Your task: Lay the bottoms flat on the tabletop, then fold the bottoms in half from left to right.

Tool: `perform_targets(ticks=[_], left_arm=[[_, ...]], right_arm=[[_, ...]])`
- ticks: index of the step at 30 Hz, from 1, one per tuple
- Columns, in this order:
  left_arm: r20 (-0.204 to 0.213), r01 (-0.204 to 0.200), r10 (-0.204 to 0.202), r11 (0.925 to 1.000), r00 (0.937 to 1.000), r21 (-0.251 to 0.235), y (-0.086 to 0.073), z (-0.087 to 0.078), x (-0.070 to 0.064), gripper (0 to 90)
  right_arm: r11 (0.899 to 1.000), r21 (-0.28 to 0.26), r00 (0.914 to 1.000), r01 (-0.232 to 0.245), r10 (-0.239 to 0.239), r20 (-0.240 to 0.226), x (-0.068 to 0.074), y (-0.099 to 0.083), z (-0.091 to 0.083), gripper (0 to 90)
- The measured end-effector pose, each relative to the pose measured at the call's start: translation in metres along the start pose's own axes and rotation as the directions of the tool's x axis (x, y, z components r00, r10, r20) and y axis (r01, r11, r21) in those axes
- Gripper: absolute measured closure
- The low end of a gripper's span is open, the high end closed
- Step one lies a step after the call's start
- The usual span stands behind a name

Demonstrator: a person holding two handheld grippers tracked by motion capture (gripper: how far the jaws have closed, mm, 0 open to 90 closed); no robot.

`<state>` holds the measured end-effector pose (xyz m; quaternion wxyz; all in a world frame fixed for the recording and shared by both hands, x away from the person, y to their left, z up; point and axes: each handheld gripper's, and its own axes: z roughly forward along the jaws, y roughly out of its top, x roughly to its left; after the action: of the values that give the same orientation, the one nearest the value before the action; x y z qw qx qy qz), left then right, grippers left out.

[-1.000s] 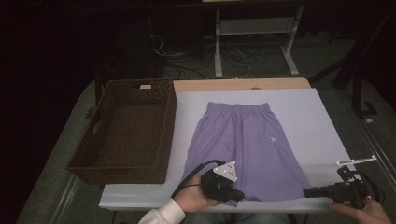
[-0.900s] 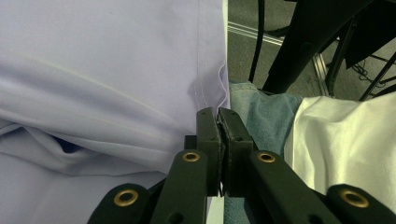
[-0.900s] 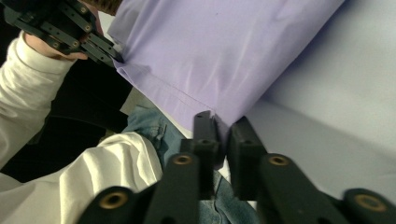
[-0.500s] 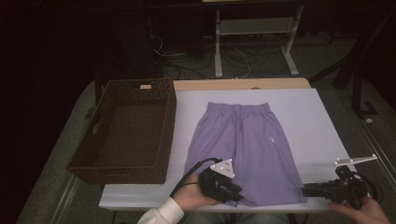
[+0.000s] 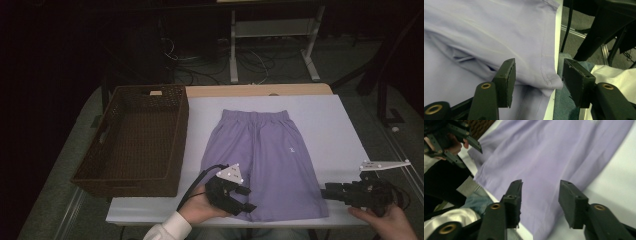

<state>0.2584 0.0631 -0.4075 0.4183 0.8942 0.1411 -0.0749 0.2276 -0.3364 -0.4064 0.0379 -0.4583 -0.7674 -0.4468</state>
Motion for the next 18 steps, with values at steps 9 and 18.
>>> perform_targets(ticks=[9, 18], left_arm=[[-0.077, 0.098, -0.105, 0.9912, 0.9915, -0.088, -0.007, -0.027, 0.008, 30.7], [-0.161, 0.173, -0.199, 0.9715, 0.9667, -0.162, -0.016, -0.047, 0.014, 22.2]], right_arm=[[0.994, -0.055, 0.9957, 0.090, -0.089, 0.028, 0.014, 0.023, 0.008, 24.5], [0.985, -0.095, 0.9897, 0.141, -0.138, 0.038, 0.019, 0.050, 0.020, 6.5]])
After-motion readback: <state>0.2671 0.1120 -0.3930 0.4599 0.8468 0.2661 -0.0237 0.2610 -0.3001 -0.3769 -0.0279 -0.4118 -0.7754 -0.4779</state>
